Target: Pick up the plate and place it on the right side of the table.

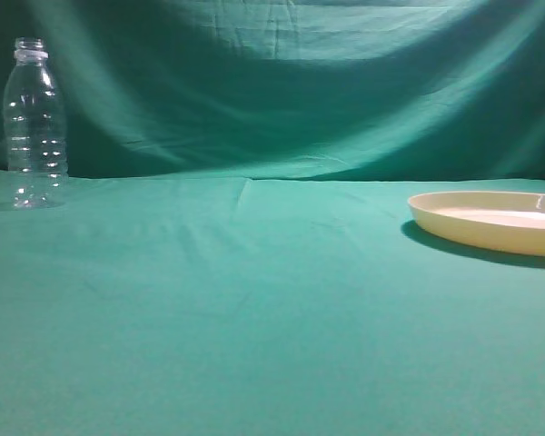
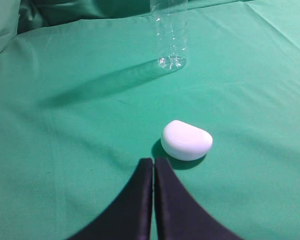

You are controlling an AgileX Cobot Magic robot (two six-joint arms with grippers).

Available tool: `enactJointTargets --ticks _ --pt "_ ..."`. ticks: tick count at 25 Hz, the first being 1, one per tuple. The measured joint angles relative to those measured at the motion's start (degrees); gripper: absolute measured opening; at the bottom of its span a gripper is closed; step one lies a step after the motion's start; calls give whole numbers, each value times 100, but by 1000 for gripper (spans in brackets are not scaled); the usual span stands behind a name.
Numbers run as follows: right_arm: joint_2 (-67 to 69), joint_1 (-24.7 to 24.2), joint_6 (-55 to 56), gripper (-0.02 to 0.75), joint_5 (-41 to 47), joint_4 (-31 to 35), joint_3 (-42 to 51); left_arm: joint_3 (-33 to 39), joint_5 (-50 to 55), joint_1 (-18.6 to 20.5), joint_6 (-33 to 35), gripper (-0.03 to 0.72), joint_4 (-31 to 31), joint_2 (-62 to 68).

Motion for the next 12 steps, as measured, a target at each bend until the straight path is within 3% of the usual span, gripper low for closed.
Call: enactJointTargets --ticks 12 --pt "-2315 0 -102 0 -911 89 1467 0 0 0 0 0 0 0"
